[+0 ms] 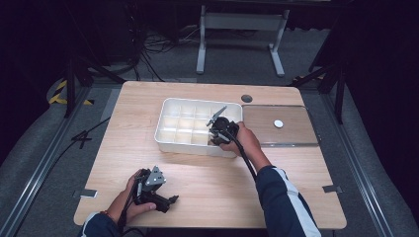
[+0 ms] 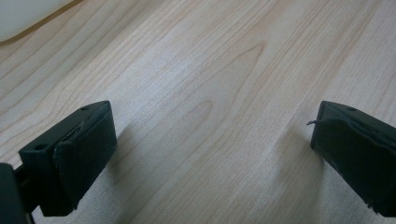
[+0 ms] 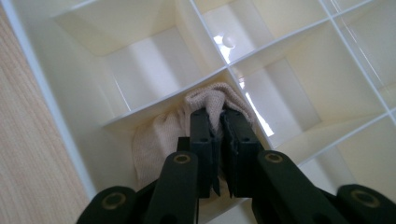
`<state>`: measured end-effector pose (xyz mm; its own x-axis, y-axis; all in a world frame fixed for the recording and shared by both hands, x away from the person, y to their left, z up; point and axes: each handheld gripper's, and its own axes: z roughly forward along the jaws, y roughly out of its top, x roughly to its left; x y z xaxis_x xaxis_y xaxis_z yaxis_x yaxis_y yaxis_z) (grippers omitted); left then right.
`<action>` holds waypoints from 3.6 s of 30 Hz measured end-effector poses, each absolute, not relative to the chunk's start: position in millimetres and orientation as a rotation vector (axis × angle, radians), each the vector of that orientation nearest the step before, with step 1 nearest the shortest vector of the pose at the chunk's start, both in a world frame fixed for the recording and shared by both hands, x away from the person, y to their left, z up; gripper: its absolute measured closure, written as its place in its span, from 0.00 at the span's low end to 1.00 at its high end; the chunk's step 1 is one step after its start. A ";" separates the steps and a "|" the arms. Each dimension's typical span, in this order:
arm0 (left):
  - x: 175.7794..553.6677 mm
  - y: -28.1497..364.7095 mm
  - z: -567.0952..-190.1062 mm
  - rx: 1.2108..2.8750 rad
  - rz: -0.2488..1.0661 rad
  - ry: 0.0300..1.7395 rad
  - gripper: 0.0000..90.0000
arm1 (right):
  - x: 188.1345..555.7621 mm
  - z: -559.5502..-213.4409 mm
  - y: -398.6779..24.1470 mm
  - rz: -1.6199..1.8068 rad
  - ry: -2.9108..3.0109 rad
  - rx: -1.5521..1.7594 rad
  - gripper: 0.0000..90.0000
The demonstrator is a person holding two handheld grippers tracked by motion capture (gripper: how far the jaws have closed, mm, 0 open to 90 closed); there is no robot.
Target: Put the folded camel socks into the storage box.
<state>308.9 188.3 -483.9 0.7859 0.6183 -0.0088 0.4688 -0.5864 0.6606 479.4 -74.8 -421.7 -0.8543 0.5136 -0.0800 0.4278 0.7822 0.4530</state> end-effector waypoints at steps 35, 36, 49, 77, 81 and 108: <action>309.3 187.7 -484.1 2.302 0.281 0.803 0.00 | 447.2 -390.5 -94.4 0.771 2.642 0.749 0.65; 309.3 187.7 -484.0 2.302 0.281 0.803 0.00 | 446.1 -389.1 -95.6 0.776 2.634 0.746 0.64; 310.7 187.7 -484.0 2.310 0.288 0.786 0.00 | 419.6 -376.7 -111.9 0.879 2.596 0.690 0.54; 310.1 187.2 -484.1 2.306 0.286 0.796 0.00 | 370.0 -388.1 -166.7 0.839 2.488 0.644 0.38; 310.1 187.2 -484.1 2.306 0.286 0.796 0.00 | 365.1 -391.6 -173.9 0.813 2.485 0.644 0.38; 310.5 187.2 -484.2 2.306 0.289 0.790 0.00 | 339.7 -448.5 -229.8 0.719 2.564 0.712 0.36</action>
<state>310.5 187.2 -484.2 0.7917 0.6109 -0.0082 0.4619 -0.5896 0.6626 339.7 -229.8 -448.5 -0.7984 0.5607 -0.2196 0.3649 0.7406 0.5643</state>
